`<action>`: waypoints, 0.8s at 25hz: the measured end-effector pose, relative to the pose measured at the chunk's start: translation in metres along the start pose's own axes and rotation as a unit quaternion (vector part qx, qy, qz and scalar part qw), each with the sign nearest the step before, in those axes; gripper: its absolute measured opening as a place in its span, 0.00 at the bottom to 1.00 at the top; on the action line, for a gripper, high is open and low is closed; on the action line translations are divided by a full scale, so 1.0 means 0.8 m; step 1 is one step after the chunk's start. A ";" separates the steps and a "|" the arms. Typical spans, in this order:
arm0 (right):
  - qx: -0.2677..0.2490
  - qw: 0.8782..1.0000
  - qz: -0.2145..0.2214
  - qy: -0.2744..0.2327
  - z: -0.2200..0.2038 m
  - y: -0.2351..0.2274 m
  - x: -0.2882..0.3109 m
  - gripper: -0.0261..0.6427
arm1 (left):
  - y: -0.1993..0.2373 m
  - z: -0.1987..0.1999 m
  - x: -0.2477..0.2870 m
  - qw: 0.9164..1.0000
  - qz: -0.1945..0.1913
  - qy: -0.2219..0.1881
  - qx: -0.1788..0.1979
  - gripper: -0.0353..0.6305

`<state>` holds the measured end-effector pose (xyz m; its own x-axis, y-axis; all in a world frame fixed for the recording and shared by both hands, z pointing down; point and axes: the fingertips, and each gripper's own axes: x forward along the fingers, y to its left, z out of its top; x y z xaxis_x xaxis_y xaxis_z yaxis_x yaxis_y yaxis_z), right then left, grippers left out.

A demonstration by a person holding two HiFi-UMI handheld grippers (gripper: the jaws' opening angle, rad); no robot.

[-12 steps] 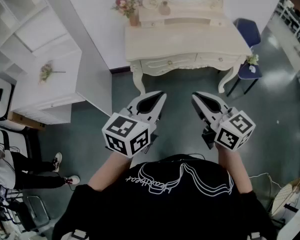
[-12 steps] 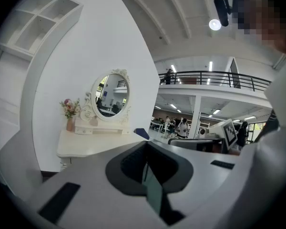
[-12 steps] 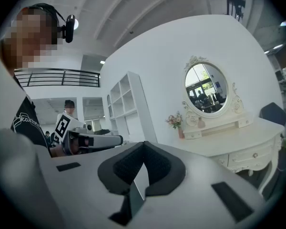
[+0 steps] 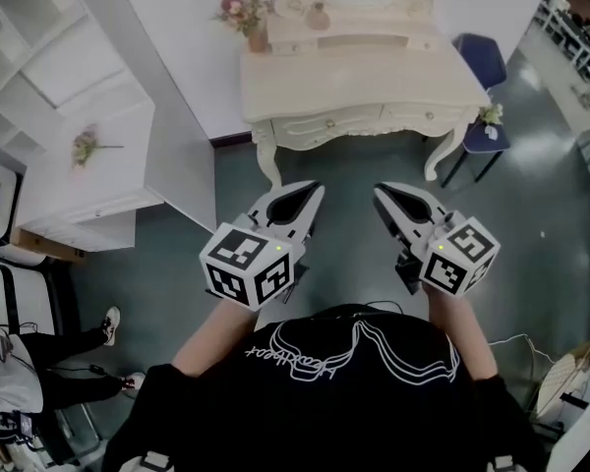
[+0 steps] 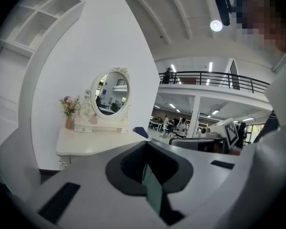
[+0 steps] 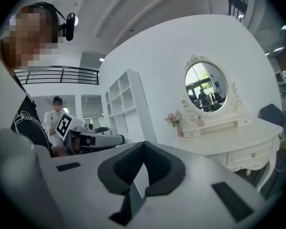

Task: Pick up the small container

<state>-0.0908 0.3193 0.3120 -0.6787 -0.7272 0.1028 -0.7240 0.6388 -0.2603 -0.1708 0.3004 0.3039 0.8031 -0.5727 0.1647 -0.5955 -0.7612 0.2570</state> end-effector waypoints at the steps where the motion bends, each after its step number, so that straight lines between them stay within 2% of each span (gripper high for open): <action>1: 0.002 1.000 0.000 0.005 -0.004 -0.001 0.001 0.04 | 0.002 -0.002 0.002 1.000 -0.001 0.000 -0.003 0.06; 11: 0.007 1.000 -0.013 -0.004 0.005 -0.026 0.004 0.05 | 0.014 0.004 0.020 1.000 -0.003 -0.007 -0.004 0.06; 20: 0.007 1.000 0.003 -0.028 0.018 -0.082 0.036 0.05 | 0.047 0.008 0.065 1.000 0.017 -0.009 0.005 0.06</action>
<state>-0.0609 0.2530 0.3179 -0.6743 -0.7369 0.0486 -0.7184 0.6393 -0.2741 -0.1514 0.2403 0.3164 0.7821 -0.6036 0.1550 -0.6224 -0.7442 0.2427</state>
